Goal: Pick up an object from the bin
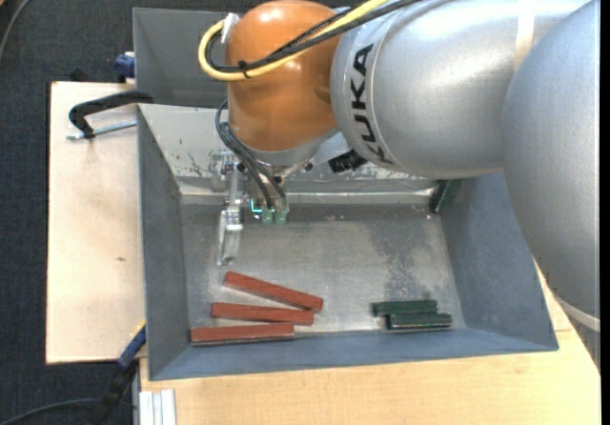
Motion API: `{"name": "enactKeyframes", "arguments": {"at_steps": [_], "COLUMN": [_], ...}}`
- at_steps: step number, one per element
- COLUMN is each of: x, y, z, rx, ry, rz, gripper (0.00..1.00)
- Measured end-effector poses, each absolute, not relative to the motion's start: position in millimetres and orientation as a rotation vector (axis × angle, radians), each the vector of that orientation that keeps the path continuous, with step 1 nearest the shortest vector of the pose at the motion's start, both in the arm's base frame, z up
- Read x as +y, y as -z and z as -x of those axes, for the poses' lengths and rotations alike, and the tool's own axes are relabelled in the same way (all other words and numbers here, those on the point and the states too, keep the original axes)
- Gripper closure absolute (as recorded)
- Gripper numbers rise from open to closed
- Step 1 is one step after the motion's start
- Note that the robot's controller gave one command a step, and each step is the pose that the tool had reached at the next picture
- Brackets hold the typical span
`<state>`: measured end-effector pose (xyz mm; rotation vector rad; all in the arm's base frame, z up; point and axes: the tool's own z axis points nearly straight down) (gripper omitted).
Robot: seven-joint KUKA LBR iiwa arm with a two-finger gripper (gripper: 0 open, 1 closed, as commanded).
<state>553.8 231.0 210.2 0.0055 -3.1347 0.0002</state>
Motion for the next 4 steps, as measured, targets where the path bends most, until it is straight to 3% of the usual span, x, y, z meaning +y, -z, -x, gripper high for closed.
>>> {"name": "enactKeyframes", "arguments": {"at_steps": [1,2,3,4], "x": [209.8,90.9,96.0,89.5], "y": [-67.3,-71.2,-72.1,-238.7], "z": [-538.6,-523.2,-523.6,-519.7], "rx": [-3.121,-3.130,-3.132,-3.125], "ry": [-0.001,-0.004,0.002,0.001], "rz": [-0.298,-0.279,-0.289,-0.446], "gripper": [0.00,0.00,1.00,1.00]}}
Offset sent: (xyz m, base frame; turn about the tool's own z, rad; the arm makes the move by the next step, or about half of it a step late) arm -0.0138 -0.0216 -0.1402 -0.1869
